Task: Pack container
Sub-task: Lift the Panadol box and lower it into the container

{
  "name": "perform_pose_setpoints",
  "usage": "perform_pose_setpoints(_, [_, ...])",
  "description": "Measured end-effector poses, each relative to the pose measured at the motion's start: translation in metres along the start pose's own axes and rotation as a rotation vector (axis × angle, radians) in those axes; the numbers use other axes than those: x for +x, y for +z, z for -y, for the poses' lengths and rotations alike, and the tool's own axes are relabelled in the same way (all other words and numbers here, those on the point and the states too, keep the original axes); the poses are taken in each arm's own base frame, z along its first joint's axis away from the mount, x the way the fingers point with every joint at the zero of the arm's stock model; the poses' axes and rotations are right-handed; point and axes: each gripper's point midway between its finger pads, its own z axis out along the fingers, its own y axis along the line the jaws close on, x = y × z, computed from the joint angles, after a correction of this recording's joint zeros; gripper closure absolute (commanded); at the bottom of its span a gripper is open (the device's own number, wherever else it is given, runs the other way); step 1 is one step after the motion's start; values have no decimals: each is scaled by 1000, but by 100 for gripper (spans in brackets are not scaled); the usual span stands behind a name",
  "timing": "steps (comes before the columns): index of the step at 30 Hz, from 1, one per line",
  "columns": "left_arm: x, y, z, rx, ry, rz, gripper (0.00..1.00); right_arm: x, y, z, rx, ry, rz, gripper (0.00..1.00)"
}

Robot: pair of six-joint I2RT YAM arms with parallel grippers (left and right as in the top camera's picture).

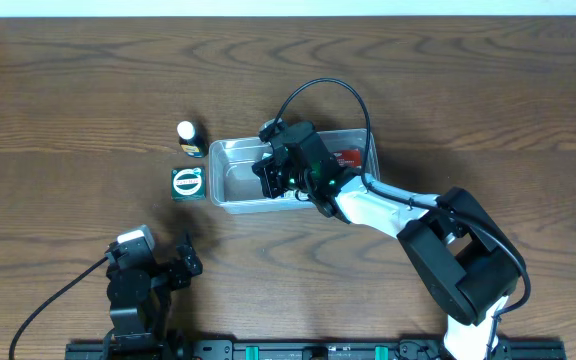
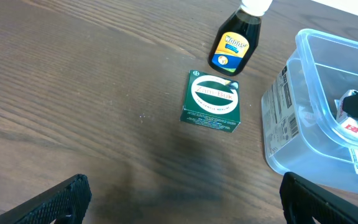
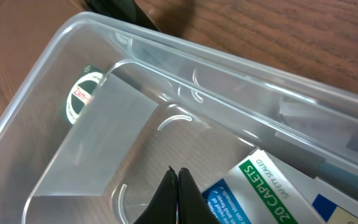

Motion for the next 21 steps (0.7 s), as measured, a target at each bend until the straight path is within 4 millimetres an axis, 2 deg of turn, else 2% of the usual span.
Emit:
perform_pose_setpoints(7, [0, 0, 0, 0, 0, 0, 2, 9, -4, 1, 10, -17, -44, 99])
perform_pose_setpoints(16, [0, 0, 0, 0, 0, 0, 2, -1, -39, 2, 107, -70, -57, 99])
perform_pose_setpoints(21, [0, 0, 0, 0, 0, 0, 2, 2, -45, 5, 136, -80, -73, 99])
